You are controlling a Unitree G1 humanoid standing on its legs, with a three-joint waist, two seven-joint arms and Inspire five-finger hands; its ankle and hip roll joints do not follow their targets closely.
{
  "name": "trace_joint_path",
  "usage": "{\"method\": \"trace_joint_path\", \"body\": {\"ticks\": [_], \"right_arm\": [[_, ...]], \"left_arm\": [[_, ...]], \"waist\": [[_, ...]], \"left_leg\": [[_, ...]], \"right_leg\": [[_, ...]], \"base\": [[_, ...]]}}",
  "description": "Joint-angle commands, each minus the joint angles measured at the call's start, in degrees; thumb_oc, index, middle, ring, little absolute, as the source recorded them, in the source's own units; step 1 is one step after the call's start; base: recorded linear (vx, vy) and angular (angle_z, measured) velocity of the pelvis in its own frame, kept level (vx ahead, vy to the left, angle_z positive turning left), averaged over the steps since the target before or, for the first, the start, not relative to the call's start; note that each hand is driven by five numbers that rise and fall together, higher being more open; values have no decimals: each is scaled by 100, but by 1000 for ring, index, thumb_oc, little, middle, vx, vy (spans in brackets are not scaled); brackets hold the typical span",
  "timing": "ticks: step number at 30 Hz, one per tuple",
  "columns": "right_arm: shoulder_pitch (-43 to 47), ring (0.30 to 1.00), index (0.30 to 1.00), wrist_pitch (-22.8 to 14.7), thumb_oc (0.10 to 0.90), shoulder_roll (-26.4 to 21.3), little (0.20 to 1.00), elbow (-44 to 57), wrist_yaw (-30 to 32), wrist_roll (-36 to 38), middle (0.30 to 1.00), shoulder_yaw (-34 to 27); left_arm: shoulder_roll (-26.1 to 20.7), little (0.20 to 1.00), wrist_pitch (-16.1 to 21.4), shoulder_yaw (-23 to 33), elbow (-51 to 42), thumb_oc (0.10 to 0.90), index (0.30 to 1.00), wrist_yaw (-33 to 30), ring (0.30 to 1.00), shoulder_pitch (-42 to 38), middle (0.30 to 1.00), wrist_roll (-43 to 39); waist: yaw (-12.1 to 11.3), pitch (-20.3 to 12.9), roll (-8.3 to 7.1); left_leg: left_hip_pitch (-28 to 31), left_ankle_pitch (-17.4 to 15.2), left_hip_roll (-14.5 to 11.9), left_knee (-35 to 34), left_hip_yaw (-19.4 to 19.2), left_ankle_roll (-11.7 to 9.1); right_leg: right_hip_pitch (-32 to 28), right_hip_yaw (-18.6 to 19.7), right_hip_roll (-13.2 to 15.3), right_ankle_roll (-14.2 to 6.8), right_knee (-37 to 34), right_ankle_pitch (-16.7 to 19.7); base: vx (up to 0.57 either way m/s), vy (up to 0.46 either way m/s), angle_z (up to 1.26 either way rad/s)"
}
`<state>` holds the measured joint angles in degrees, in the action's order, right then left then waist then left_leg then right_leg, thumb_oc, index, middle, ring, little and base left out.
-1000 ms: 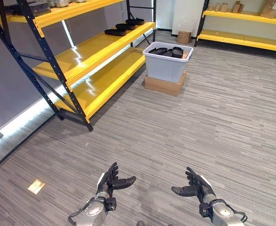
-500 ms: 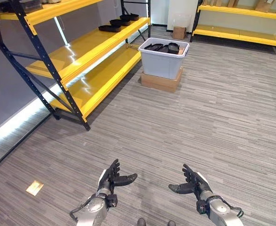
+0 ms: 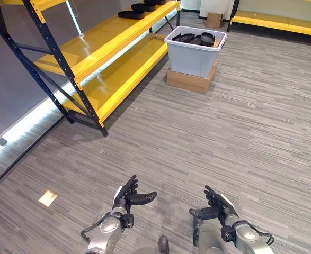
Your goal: Move parts from the plastic box to the shelf.
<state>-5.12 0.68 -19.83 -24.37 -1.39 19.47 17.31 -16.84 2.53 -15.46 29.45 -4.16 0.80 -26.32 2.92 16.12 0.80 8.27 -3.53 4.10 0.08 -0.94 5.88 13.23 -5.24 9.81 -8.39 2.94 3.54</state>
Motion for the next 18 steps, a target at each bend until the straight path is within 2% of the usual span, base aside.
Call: {"method": "trace_joint_path", "body": {"ticks": [1, 2, 3, 4, 5, 6, 7, 8, 9, 10, 11, 12, 13, 14, 15, 16, 17, 18], "right_arm": [[262, 1000, 1000, -477, 900, -119, 1000, 672, -66, 215, 1000, -134], [195, 1000, 1000, -494, 900, -135, 1000, 634, -55, 232, 1000, -166], [195, 1000, 1000, -495, 900, -138, 1000, 633, -55, 232, 1000, -166], [220, 1000, 1000, -487, 900, -195, 1000, 603, -16, 294, 1000, -163], [220, 1000, 1000, -487, 900, -197, 1000, 603, -16, 294, 1000, -163], [209, 1000, 1000, -518, 900, -234, 1000, 648, -26, 308, 1000, -171], [204, 1000, 1000, -531, 900, -319, 1000, 658, -33, 321, 1000, -200], [195, 1000, 1000, -548, 900, -342, 1000, 672, -30, 372, 1000, -215], [194, 1000, 1000, -548, 900, -343, 1000, 672, -30, 373, 1000, -215], [158, 1000, 1000, -574, 900, -384, 1000, 663, -47, 416, 1000, -260], [156, 1000, 1000, -573, 900, -385, 1000, 664, -47, 416, 1000, -261], [97, 1000, 1000, -568, 900, -421, 1000, 666, -27, 419, 1000, -313], [95, 1000, 1000, -567, 900, -421, 1000, 668, -27, 419, 1000, -314], [75, 1000, 1000, -573, 900, -435, 1000, 651, -20, 421, 1000, -328], [74, 1000, 1000, -594, 900, -501, 1000, 657, 19, 410, 1000, -362], [75, 1000, 1000, -594, 900, -500, 1000, 656, 19, 409, 1000, -364], [85, 1000, 1000, -595, 900, -528, 1000, 646, 35, 396, 1000, -370], [120, 1000, 1000, -575, 900, -572, 1000, 613, 78, 358, 1000, -387]], "left_arm": [[-82, 1000, 510, 177, -497, 900, 1000, 134, 1000, -376, 1000, 115], [-5, 1000, 505, 143, -411, 900, 1000, 151, 1000, -359, 1000, 69], [-2, 1000, 506, 143, -410, 900, 1000, 151, 1000, -358, 1000, 68], [63, 1000, 522, 100, -367, 900, 1000, 139, 1000, -390, 1000, -150], [65, 1000, 523, 100, -367, 900, 1000, 139, 1000, -390, 1000, -150], [103, 1000, 539, 115, -381, 900, 1000, 124, 1000, -380, 1000, -227], [164, 1000, 535, 94, -412, 900, 1000, 152, 1000, -370, 1000, -396], [154, 1000, 533, 55, -418, 900, 1000, 164, 1000, -381, 1000, -409], [154, 1000, 534, 54, -418, 900, 1000, 164, 1000, -381, 1000, -409], [150, 1000, 520, 17, -460, 900, 1000, 196, 1000, -366, 1000, -441], [151, 1000, 520, 17, -460, 900, 1000, 196, 1000, -365, 1000, -441], [155, 1000, 487, 5, -487, 900, 1000, 221, 1000, -318, 1000, -470], [155, 1000, 487, 4, -488, 900, 1000, 221, 1000, -318, 1000, -470], [154, 1000, 478, -4, -521, 900, 1000, 224, 1000, -282, 1000, -496], [120, 1000, 436, -15, -588, 900, 1000, 251, 1000, -252, 1000, -526], [119, 1000, 435, -16, -589, 900, 1000, 251, 1000, -254, 1000, -527], [107, 1000, 419, -12, -630, 900, 1000, 259, 1000, -228, 1000, -522], [104, 1000, 395, -20, -657, 900, 1000, 296, 1000, -166, 1000, -546]], "waist": [[47, -334, -13], [106, -494, -25], [106, -496, -15], [180, -563, 49], [183, -567, 55], [183, -598, 103], [196, -658, 189], [215, -668, 196], [218, -670, 199], [214, -695, 190], [215, -696, 193], [170, -681, 130], [175, -683, 133], [123, -644, 61], [-26, -459, -132], [-21, -454, -119], [-82, -376, -179], [-226, -270, -279]], "left_leg": [[1177, -915, -404, -138, 70, -679], [1309, -973, -560, -34, 131, -772], [1311, -980, -570, -33, 128, -775], [1321, -841, -759, 91, 182, -853], [1318, -844, -765, 91, 184, -855], [1277, -683, -845, 204, 177, -919], [1184, -193, -1006, 476, 206, -1070], [1103, 8, -1067, 606, 228, -1118], [1100, 6, -1071, 607, 232, -1120], [977, 373, -1166, 945, 247, -1207], [975, 371, -1169, 948, 248, -1208], [612, 970, -1200, 1853, 262, -1288], [596, 958, -1205, 1879, 270, -1291], [291, 1240, -1158, 2596, 307, -1336], [-312, 1579, -1054, 3717, 327, -1331], [-332, 1559, -1066, 3759, 338, -1332], [-432, 1478, -1118, 3991, 205, -1189], [-912, 1082, -1010, 3994, -8, -1074]], "right_leg": [[42, -87, -190, -85, 22, 1038], [-46, 3, -332, 14, 48, 941], [-46, -1, -341, 17, 53, 935], [-10, 43, -558, 124, 243, 818], [-7, 38, -562, 126, 246, 814], [5, -49, -604, 171, 298, 743], [-43, -235, -710, 311, 373, 574], [-97, -225, -782, 380, 358, 496], [-97, -230, -783, 382, 357, 495], [-236, -230, -916, 485, 283, 345], [-237, -233, -919, 486, 281, 345], [-547, -179, -1053, 679, 116, 188], [-548, -186, -1056, 681, 111, 192], [-737, -141, -1086, 774, 21, 121], [-1049, -82, -1030, 915, -84, 58], [-1049, -91, -1042, 916, -83, 60], [-1174, -57, -1047, 978, -106, 19], [-1384, 2, -990, 966, -194, -45]], "base": [[400, -184, 28], [274, -126, 25], [476, -238, 37], [212, -114, 41], [313, -167, 49], [319, -165, 42], [389, -218, 22], [285, -166, 4], [261, -172, -6], [189, -119, -3], [383, -245, -7], [194, -128, -10], [270, -201, -10], [193, -221, -20], [190, -218, -13], [193, -204, -18], [210, -118, -29], [261, -130, -36]]}}
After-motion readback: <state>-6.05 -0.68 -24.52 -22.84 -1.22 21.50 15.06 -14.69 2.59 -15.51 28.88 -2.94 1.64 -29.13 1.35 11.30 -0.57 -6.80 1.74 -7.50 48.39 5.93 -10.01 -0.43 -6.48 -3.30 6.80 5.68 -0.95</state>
